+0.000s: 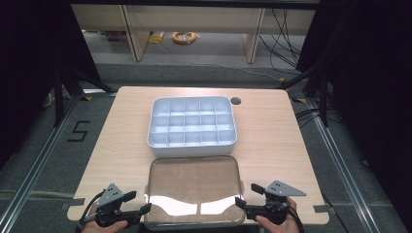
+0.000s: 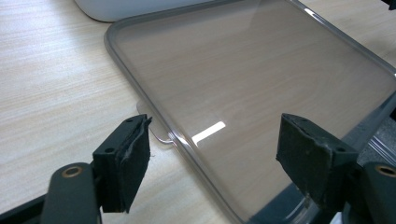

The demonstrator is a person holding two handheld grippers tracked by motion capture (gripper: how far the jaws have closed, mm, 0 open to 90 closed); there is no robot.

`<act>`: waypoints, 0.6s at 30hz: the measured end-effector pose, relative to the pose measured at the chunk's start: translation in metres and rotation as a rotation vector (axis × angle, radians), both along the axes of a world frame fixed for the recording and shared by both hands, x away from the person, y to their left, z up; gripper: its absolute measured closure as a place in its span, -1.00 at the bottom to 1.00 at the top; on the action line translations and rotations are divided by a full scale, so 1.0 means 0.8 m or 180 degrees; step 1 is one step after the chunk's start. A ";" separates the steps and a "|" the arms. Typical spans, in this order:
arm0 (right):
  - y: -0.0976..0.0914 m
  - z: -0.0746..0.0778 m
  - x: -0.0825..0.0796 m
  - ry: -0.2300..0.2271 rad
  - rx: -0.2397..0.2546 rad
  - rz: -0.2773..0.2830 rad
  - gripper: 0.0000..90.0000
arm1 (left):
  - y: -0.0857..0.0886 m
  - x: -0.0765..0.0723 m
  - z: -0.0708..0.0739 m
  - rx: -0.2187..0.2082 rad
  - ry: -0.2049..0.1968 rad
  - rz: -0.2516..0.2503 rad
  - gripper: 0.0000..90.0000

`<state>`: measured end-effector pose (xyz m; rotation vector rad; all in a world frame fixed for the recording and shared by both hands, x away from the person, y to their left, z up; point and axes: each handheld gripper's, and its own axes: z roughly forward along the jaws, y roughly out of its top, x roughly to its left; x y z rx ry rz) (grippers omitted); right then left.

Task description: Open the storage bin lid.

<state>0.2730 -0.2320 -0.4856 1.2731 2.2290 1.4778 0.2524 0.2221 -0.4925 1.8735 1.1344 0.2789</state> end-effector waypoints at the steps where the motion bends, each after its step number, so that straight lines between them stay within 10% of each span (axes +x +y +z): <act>1: -0.001 -0.001 -0.002 -0.0010 -0.0054 0.0013 -0.60 | 0.000 -0.001 0.000 -0.0006 -0.0014 0.0011 -0.43; 18: -0.001 -0.007 -0.031 0.0091 -0.0097 0.0066 -0.58 | -0.005 -0.024 -0.006 -0.0019 0.0047 -0.0011 -0.45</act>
